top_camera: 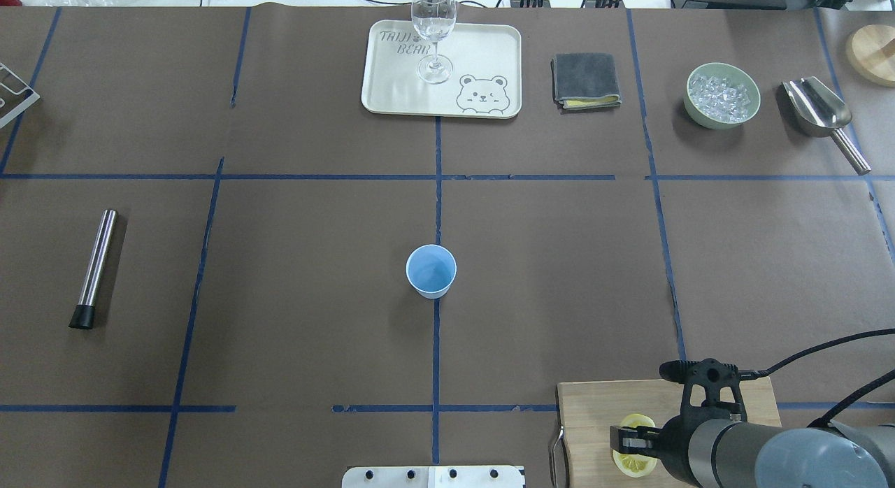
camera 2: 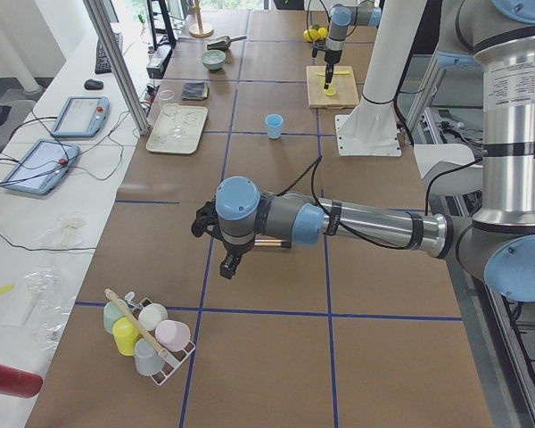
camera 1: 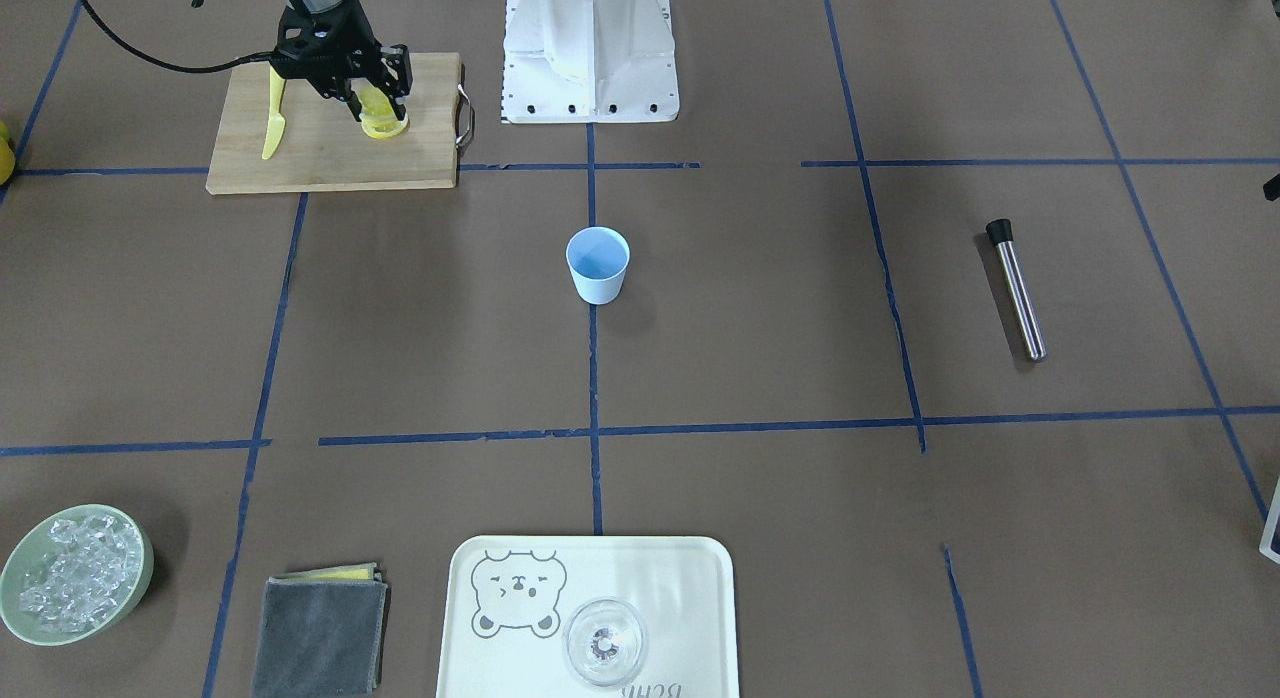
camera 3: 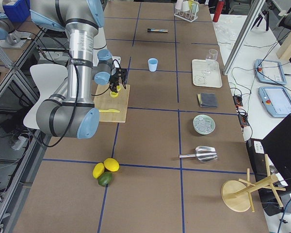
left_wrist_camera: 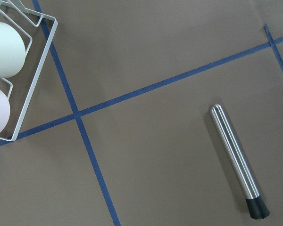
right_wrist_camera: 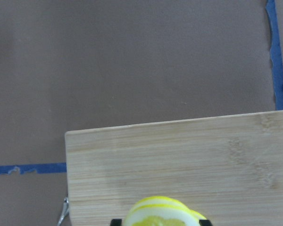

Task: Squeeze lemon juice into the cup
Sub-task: 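Close the right gripper on the lemon slice, then carry the lemon slice with the right gripper over the blue cup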

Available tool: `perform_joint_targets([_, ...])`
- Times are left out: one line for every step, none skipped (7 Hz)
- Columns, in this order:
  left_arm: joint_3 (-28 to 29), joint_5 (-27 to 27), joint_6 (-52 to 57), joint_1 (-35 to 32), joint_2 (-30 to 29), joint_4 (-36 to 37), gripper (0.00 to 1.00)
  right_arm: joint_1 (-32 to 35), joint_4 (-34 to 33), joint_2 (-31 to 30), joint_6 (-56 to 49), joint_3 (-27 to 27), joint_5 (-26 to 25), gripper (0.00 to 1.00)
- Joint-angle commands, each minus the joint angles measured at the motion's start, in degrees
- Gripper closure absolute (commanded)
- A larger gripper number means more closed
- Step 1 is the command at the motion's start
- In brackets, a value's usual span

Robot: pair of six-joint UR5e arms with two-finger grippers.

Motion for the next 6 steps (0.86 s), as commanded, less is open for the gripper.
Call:
perform_joint_targets([-0.2,0.0,0.1,-0.1,0.1,0.0,0.0,2.0,0.0,2.2,0.0,1.0,1.3,0.39])
perform_joint_targets([-0.2,0.0,0.1,-0.1,0.1,0.0,0.0,4.4,0.0,4.5,0.0,0.6,3.0,0.39])
perform_joint_targets([-0.2,0.0,0.1,-0.1,0.1,0.0,0.0,7.3,-1.9,7.9,0.0,-0.2,5.9,0.39])
perform_joint_targets([-0.2,0.0,0.2,-0.1,0.1,0.0,0.0,11.0,-7.3,15.5,-0.1,-1.7,8.0,0.39])
perform_joint_targets([-0.1,0.0,0.2,-0.1,0.1,0.0,0.0,14.2,-13.2,24.1,-0.1,-4.6,11.0,0.39])
perform_joint_targets([0.1,0.0,0.2,-0.1,0.1,0.0,0.0,16.6,-16.8,31.5,-0.2,-8.2,12.1,0.39])
